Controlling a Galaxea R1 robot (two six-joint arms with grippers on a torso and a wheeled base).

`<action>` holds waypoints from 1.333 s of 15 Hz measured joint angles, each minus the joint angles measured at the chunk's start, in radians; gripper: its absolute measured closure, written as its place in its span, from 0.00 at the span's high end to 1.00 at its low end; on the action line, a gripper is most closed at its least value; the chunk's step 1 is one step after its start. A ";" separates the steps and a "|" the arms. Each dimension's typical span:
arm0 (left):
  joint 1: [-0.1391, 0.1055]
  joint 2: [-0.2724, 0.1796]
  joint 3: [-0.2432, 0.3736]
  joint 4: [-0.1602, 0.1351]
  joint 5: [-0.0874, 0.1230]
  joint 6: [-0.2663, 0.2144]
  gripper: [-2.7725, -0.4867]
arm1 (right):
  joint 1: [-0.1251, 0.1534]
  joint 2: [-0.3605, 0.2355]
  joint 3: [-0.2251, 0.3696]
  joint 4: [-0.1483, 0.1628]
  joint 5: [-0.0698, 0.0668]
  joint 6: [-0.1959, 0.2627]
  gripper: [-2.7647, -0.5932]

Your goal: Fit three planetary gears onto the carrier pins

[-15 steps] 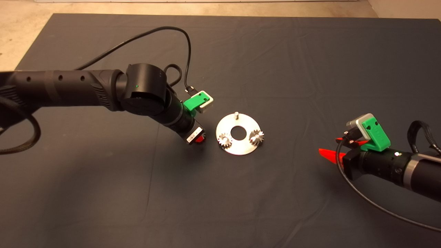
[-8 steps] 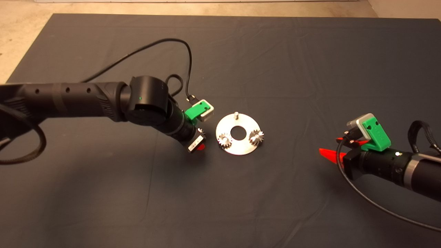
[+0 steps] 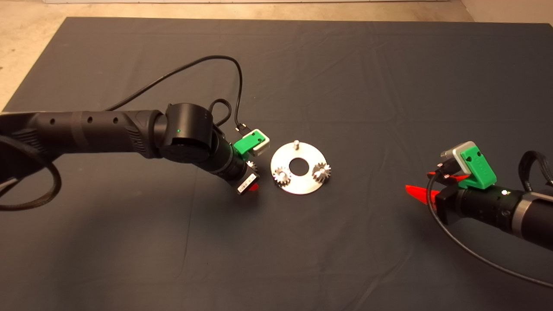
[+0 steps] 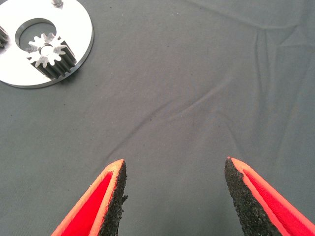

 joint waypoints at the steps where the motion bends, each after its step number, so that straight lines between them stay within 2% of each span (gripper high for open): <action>1: 0.000 0.000 -0.001 0.000 0.000 0.005 0.49 | 0.000 0.000 0.000 0.000 0.000 0.000 0.41; 5: -0.003 0.000 -0.046 0.003 -0.003 0.051 0.49 | 0.000 0.000 0.000 0.000 0.000 0.000 0.41; 7: -0.003 0.002 -0.066 0.003 -0.023 0.069 0.49 | 0.000 0.000 0.000 0.000 0.000 0.000 0.41; 9: -0.003 0.005 -0.072 0.005 -0.033 0.070 0.49 | -0.001 0.000 0.000 0.000 0.000 0.000 0.41; 13: -0.003 0.005 -0.072 0.005 -0.036 0.071 0.49 | -0.001 0.000 0.000 0.000 0.000 0.000 0.41; 16: -0.003 0.005 -0.072 0.005 -0.052 0.071 0.49 | -0.001 0.000 0.000 0.000 0.000 0.000 0.41; 20: -0.003 0.005 -0.071 0.005 -0.052 0.071 0.49 | -0.001 0.000 0.000 0.000 0.000 0.000 0.41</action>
